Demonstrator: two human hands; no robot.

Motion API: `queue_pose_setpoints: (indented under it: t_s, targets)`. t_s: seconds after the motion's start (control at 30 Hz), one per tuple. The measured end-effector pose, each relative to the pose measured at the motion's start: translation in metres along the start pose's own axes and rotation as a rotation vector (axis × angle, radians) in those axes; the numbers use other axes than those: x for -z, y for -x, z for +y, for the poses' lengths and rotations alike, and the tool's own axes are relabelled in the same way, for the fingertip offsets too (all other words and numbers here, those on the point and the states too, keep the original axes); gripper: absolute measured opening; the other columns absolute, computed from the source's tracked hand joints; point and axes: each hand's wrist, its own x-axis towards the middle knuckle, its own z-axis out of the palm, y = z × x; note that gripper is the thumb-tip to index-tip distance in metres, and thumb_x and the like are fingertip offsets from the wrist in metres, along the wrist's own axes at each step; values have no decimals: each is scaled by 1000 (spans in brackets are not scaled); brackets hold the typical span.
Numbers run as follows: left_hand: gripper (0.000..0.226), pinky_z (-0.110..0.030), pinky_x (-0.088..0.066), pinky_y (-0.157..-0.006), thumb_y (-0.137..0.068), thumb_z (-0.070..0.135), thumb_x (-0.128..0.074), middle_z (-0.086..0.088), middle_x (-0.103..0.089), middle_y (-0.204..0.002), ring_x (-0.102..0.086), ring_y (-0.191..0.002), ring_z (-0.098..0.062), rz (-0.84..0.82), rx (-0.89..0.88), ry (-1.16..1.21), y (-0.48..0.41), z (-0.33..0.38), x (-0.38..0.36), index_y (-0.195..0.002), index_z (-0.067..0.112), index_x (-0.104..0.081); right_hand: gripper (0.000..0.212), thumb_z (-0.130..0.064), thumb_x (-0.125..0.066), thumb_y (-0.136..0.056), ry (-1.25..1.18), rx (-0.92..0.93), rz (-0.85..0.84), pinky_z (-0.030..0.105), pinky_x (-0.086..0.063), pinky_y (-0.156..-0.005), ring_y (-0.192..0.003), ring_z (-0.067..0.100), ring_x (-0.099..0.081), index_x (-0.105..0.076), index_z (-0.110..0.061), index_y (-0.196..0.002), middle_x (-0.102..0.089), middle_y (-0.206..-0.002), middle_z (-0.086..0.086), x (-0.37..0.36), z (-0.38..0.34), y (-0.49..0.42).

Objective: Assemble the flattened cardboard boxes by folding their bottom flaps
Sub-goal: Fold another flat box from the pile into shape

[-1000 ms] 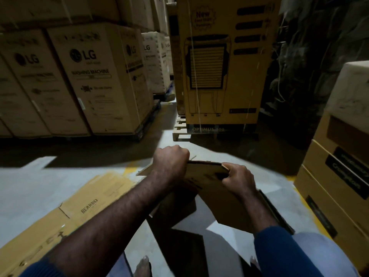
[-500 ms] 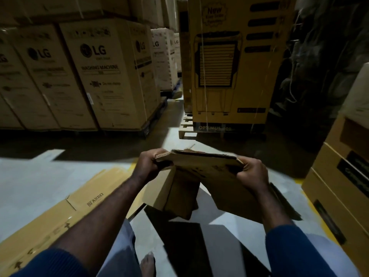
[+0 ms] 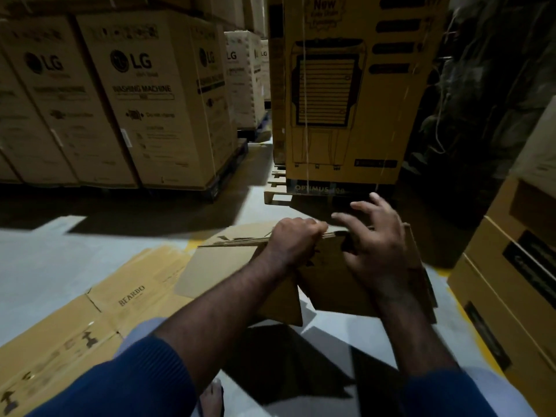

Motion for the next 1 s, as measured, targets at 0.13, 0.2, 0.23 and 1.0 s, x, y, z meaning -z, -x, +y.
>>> queue_pose_setpoints:
  t_s: [0.13,0.2,0.23,1.0]
  targets:
    - [30,-33,-46,-71,-96,23,-65,-5,-69,-105,-67,-90,-22,-176,-14,-14,-15,26,-8,-124,14,-61,34,-20,-75,-78,278,-102,-126,63,-1,-123,-152,43,-22,-76,-18,-112,-53,-148,19,-1,-25,7]
    - [23,-32,-43,-76,-99,25,-59,-7,-68,-107,-64,-94,-23,-250,13,-27,-17,37,-12,-118,11,-60,47,-36,-76,-78,391,-155,-292,58,6,-124,-153,41,-21,-70,-13,-119,-56,-146,20,-11,-36,11]
    - [23,-32,-43,-77,-100,24,-57,-8,-67,-109,-63,-95,-23,-283,15,-34,-17,41,-13,-119,10,-60,50,-37,-79,-79,412,-185,-343,57,-1,-126,-149,38,-34,-68,-12,-121,-64,-136,18,-16,-40,14]
    - [10,-31,-38,-58,-82,16,-68,-4,-70,-81,-64,-77,-33,-115,386,274,81,-86,-121,-89,23,-70,32,-6,-79,-79,338,-326,-576,48,-41,-97,-95,26,-64,-73,-30,-100,-73,-92,-2,11,52,9]
